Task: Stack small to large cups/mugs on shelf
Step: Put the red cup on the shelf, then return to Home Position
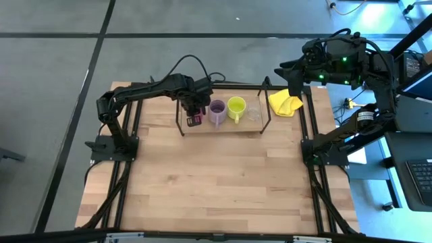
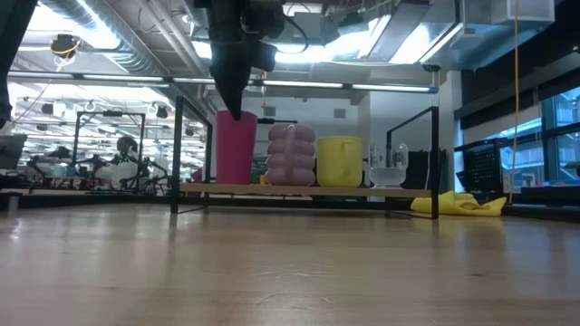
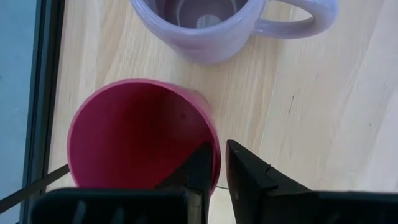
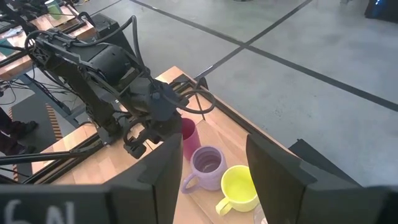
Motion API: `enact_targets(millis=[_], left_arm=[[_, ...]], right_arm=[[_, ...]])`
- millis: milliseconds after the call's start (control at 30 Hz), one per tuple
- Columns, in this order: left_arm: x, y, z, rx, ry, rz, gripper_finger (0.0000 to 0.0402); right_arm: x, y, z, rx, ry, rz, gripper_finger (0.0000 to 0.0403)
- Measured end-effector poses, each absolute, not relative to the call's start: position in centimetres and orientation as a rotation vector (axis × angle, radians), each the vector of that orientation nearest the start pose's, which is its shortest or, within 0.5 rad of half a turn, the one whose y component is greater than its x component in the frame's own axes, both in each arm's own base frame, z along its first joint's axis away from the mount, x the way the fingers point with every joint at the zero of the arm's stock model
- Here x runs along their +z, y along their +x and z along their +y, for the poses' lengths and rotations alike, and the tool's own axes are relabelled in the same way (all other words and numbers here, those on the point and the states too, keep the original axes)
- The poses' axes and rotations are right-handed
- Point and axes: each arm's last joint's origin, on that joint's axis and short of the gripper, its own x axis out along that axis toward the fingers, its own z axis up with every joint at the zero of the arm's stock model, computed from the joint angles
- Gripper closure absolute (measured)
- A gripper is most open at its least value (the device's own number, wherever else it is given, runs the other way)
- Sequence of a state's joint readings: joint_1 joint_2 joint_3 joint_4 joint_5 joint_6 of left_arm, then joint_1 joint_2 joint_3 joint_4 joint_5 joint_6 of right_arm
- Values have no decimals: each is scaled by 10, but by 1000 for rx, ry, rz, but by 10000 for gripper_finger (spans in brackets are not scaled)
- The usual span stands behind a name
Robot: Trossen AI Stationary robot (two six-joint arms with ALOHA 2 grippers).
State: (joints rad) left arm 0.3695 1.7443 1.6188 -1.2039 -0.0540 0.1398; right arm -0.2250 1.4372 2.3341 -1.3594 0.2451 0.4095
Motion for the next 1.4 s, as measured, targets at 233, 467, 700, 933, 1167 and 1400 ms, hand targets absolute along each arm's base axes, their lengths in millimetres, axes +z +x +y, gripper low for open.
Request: enact_targets(millis=[233,467,700,933,1167,1400], left_arm=[[307,308,121,279,-109,1333,362],[333,291,113,300,-127,1244,362],[385,252,96,345,-114,1010,362],[447,203,63,317,-131,588,363],[479,152,37,251,-230,352,363],[471,143,26,107,-135,242,363]], right_arm=[[551,171,-46,-548,378,369,224],[551,170,-47,-567,356,369,224],[553,171,-47,-561,322,365,224],[557,176,-40,-338,407,337,224],[557,177,-29,13,363,392,224],[562,172,-23,223,124,338,224]])
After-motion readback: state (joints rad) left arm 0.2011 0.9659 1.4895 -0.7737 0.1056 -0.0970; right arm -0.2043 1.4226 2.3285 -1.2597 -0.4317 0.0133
